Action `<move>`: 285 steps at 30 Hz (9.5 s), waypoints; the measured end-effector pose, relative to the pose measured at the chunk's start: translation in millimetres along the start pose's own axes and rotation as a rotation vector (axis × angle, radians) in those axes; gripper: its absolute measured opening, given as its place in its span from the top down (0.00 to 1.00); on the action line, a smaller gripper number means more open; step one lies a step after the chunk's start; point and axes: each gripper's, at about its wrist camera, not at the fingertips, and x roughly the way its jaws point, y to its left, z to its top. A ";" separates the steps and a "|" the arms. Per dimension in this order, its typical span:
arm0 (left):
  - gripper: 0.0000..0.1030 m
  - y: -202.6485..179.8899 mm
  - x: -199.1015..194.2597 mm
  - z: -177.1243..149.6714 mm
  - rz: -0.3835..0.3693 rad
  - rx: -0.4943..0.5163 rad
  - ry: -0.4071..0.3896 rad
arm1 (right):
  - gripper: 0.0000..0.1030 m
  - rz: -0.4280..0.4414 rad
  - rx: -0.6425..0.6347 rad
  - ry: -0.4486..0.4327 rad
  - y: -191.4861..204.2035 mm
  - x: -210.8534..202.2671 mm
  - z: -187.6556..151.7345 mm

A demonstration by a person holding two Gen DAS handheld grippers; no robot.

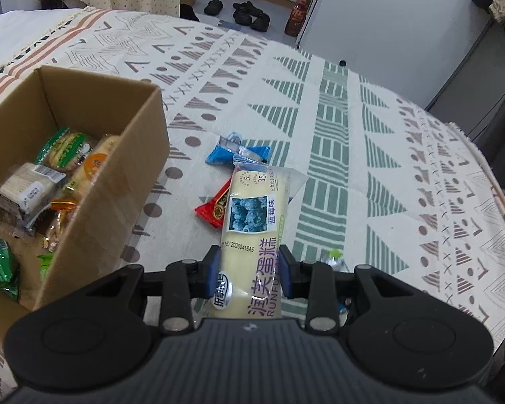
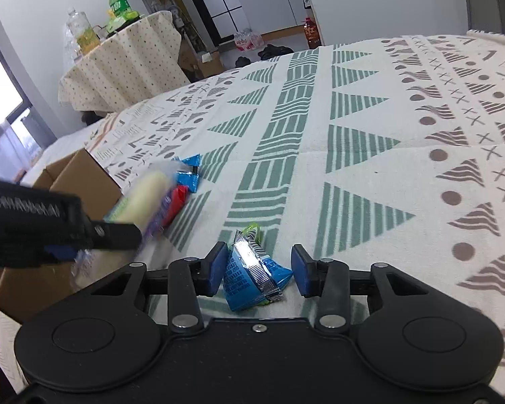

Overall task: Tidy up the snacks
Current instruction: 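Carry the yellow cake packet and blue candy over the cardboard box, then open both grippers to drop the cake packet and candy into the box, then move both grippers toward the blue wrapper and red candy bar, then grasp the red candy bar with the left gripper while the right gripper grasps the blue wrapper, then carry the red candy bar and blue wrapper over the cardboard box, then open both grippers to drop the candies into the box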

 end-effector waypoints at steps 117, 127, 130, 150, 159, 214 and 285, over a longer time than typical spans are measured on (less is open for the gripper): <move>0.17 8.9 -60.9 21.6 -0.015 0.101 -0.173 | 0.38 0.017 0.097 -0.140 20.0 -74.3 27.0; 0.19 -16.9 -28.8 29.8 0.050 0.115 -0.136 | 0.37 0.080 0.197 -0.165 -22.8 -46.0 26.5; 0.20 -22.9 -17.6 35.7 0.061 0.105 -0.126 | 0.37 0.103 0.222 -0.164 -32.4 -38.8 30.6; 0.32 -23.9 57.9 35.5 0.155 0.119 -0.069 | 0.37 0.165 0.268 -0.114 -64.6 14.7 51.2; 0.48 -7.9 90.8 32.9 0.168 0.044 0.035 | 0.37 0.201 0.234 -0.100 -55.5 34.7 56.6; 0.81 19.9 13.3 45.2 0.074 -0.124 -0.128 | 0.68 0.179 0.119 0.099 19.5 63.9 66.7; 0.68 199.8 -131.8 37.5 -0.021 -0.284 -0.058 | 0.68 0.202 0.076 -0.072 207.4 -56.0 26.5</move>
